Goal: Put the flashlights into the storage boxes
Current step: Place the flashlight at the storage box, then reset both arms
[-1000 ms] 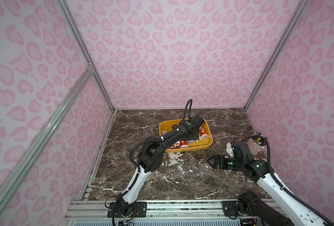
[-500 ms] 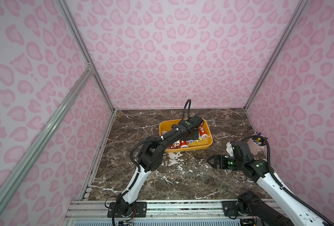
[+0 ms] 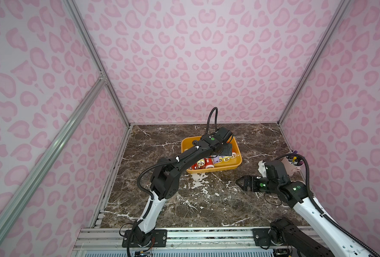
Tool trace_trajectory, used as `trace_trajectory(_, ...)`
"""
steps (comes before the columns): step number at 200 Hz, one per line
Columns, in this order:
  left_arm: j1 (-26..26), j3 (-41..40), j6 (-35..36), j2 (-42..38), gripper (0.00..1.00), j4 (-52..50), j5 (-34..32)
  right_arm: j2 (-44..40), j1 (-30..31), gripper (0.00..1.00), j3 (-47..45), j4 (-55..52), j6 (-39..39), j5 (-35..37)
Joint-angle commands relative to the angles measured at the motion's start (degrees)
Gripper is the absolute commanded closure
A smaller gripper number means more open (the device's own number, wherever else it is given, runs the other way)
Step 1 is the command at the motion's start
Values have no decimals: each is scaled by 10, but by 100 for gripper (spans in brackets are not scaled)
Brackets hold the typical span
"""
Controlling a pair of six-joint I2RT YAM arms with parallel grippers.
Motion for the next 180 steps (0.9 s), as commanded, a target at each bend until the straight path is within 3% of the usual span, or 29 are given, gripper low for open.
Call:
trace_trajectory(1,-1,-17,13,-35,2,-2,-28,-2,0,1,6,-7,-6,11)
trace_trajectory(35,-5,-117,25,-147,2,27,-75,-3,0,1,6,0,1,17)
trace_trajectory(63,5,-283,53,-281,2,87,-141,-3,3,1,1,17,10,29)
trace_trajectory(119,78,-582,119,-491,2,196,-196,37,15,1,9,38,4,112)
trace_trajectory(180,170,-741,161,-614,3,302,-268,153,7,1,43,78,-15,242)
